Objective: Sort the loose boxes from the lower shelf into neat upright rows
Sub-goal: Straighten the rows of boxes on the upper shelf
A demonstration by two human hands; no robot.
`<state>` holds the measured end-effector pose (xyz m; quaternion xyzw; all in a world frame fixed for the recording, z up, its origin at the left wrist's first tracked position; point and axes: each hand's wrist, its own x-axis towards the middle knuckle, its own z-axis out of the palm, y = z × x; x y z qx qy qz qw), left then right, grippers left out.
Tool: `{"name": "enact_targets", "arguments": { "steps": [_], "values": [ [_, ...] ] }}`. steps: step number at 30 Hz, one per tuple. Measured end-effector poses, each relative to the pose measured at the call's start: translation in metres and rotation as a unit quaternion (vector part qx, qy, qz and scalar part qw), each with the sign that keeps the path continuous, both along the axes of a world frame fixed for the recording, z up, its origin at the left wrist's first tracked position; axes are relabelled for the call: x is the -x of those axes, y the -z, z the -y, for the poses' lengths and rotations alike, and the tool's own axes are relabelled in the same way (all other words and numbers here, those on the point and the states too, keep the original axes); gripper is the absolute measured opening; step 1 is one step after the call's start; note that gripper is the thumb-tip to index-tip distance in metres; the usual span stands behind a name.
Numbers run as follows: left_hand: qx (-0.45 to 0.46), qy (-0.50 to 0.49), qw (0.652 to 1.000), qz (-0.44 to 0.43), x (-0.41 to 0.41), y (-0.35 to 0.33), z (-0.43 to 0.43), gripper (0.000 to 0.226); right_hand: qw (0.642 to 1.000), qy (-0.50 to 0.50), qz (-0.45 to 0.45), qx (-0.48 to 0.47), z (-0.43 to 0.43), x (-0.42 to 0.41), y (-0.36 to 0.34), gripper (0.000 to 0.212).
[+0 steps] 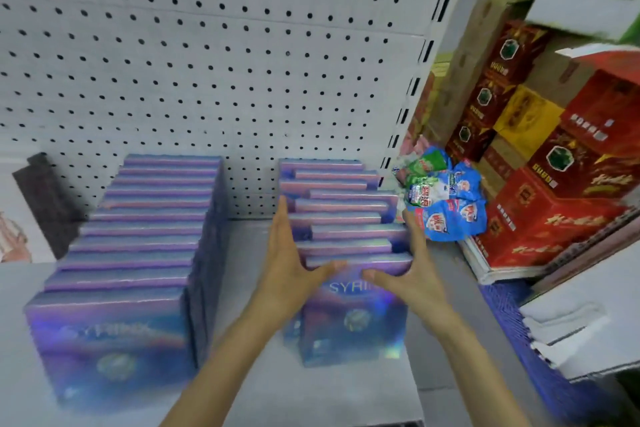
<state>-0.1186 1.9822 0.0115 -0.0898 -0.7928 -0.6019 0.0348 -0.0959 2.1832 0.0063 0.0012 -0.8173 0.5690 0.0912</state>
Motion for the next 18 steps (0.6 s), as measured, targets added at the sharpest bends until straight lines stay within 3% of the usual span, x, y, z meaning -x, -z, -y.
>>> {"name": "enact_targets", "arguments": {
  "steps": [3, 8, 10, 13, 15, 18],
  "values": [
    [-0.044, -0.025, 0.998, 0.021, -0.009, 0.006, -0.004, 0.127, 0.994, 0.014, -0.036, 0.106, 0.015, -0.002, 0.023, 0.108],
    [-0.031, -0.025, 0.999, 0.033, -0.011, 0.001, 0.002, 0.105, 0.988, -0.031, -0.013, 0.154, 0.034, -0.001, 0.025, 0.107],
    [0.001, -0.03, 0.999, 0.023, -0.013, -0.003, 0.003, 0.098, 0.988, -0.043, -0.016, 0.147, 0.03, -0.001, 0.026, 0.103],
    [0.012, -0.041, 0.999, 0.034, -0.017, -0.01, 0.001, 0.097, 0.996, -0.045, -0.038, 0.062, 0.012, 0.0, 0.023, 0.1],
    [-0.028, -0.05, 0.996, 0.068, -0.021, -0.011, 0.001, 0.099, 0.997, -0.042, -0.036, 0.06, -0.003, 0.006, 0.018, 0.102],
    [-0.107, -0.045, 0.986, 0.116, -0.025, -0.009, 0.0, 0.091, 0.985, -0.075, 0.024, 0.153, -0.017, 0.018, 0.013, 0.093]
  ]
}}
